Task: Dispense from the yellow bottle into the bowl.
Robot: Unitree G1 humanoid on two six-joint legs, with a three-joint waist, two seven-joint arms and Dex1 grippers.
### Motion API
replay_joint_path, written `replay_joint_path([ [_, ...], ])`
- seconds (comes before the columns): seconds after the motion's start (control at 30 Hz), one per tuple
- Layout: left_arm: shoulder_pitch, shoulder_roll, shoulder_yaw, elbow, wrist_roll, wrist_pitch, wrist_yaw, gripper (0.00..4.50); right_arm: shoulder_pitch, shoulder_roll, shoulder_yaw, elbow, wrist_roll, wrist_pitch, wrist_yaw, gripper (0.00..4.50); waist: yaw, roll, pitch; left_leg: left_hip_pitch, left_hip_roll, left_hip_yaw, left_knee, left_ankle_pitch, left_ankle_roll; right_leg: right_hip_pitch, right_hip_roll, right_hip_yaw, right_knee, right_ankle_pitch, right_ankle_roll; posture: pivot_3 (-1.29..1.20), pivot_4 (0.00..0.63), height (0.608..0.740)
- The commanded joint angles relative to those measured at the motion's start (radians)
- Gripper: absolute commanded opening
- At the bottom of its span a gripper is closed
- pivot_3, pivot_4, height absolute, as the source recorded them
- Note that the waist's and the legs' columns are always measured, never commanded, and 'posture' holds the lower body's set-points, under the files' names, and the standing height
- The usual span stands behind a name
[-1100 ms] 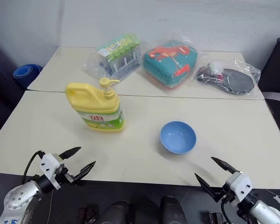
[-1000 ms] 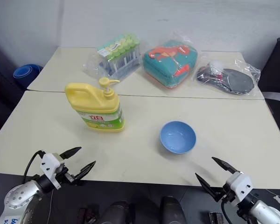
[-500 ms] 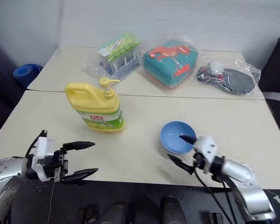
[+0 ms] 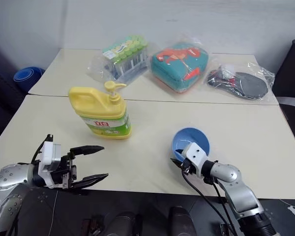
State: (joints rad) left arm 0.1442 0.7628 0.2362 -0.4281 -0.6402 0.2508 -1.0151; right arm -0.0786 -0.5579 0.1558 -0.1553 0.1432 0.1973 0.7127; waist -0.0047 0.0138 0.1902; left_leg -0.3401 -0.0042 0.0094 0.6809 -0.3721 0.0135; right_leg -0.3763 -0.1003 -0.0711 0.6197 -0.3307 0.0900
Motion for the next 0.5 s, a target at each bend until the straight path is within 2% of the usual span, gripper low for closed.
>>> replay_joint_path([
  [0.03, -0.005, -0.002, 0.042, -0.045, -0.025, 0.009, 0.018, 4.5, -0.017, -0.002, 0.008, -0.029, -0.023, -0.017, 0.004, 0.72, -0.001, -0.001, 0.0, 0.0, 0.0, 0.0, 0.0, 0.0, 0.0, 0.0, 0.0, 0.0, 0.0, 0.0, 0.0, 0.0, 0.15, 0.74],
  [0.1, -0.014, -0.002, 0.05, -0.044, -0.035, 0.017, 0.026, 4.5, -0.027, -0.013, 0.012, -0.045, -0.032, -0.022, 0.019, 0.01, 0.0, -0.001, 0.0, 0.0, 0.0, 0.0, 0.0, 0.0, 0.0, 0.0, 0.0, 0.0, 0.0, 0.0, 0.0, 0.0, 0.15, 0.74],
  [0.27, -0.041, -0.001, 0.087, -0.05, -0.085, 0.056, 0.041, 4.5, -0.073, -0.049, -0.012, -0.108, -0.034, -0.025, 0.059, 0.01, 0.001, -0.001, 0.0, 0.0, 0.0, 0.0, 0.0, 0.0, 0.0, 0.0, 0.0, 0.0, 0.0, 0.0, 0.0, 0.0, 0.15, 0.74],
  [0.4, -0.12, 0.046, 0.18, -0.07, -0.277, 0.192, 0.082, 4.5, -0.16, -0.115, -0.022, -0.15, -0.028, -0.014, 0.135, 0.01, 0.001, -0.002, 0.001, -0.001, 0.0, -0.001, 0.001, 0.0, 0.0, 0.0, 0.0, 0.0, 0.0, 0.0, 0.0, 0.0, 0.15, 0.74],
  [0.5, -0.268, 0.086, 0.216, -0.047, -0.407, 0.285, 0.158, 4.5, -0.293, -0.156, -0.03, -0.142, 0.0, 0.032, 0.199, 0.01, 0.001, -0.002, 0.001, -0.001, 0.0, -0.001, 0.001, 0.001, -0.001, 0.0, 0.0, -0.001, 0.001, 0.0, 0.0, 0.0, 0.15, 0.74],
])
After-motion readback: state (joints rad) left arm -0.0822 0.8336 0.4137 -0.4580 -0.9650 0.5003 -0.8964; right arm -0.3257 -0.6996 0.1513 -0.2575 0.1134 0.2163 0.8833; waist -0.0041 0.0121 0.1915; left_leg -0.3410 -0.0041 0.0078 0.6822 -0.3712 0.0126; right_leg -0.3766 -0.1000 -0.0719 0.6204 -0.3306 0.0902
